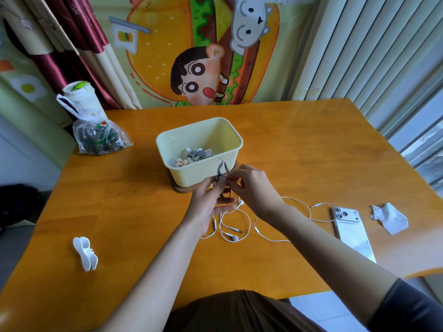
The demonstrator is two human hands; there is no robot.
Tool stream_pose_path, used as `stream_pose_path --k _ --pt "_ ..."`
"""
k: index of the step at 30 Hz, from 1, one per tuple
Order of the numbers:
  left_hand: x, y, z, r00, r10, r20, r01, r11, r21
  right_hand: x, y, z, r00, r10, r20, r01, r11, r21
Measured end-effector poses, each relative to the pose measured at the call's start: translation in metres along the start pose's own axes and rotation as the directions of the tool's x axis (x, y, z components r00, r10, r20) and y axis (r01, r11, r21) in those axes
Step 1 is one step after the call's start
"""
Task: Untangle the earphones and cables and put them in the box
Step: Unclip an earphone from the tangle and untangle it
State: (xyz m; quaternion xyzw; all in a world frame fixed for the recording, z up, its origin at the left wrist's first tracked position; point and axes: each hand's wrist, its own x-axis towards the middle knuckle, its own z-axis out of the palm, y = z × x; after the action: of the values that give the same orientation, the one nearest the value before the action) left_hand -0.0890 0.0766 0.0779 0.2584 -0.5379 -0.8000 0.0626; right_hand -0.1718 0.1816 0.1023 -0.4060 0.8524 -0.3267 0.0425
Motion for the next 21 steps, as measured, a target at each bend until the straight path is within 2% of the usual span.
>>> stream_pose_path --k 7,15,18,21 --pt "0.003 0.0 -0.005 1.0 0.025 -0.01 -0.023 0.981 0.192 -0.005 0.003 -0.001 0.997 -0.031 0.075 0.035 0.997 -0.062" --pt "0.003 0.006 -0.003 0.999 -0.044 -0.014 0.046 0.944 0.325 -0.001 0.0 -0.023 0.984 -0.109 0.139 0.139 0.964 -0.226" --pt "0.002 0.002 -0.006 0.998 -0.058 0.022 0.044 0.914 0.403 0.004 0.003 -0.035 0.978 -0.134 0.163 0.177 0.942 -0.287" --pt "-0.002 0.0 -0.008 0.993 -0.081 0.084 0.035 0.893 0.448 0.007 0.006 -0.041 0.982 -0.136 0.134 0.166 0.955 -0.247"
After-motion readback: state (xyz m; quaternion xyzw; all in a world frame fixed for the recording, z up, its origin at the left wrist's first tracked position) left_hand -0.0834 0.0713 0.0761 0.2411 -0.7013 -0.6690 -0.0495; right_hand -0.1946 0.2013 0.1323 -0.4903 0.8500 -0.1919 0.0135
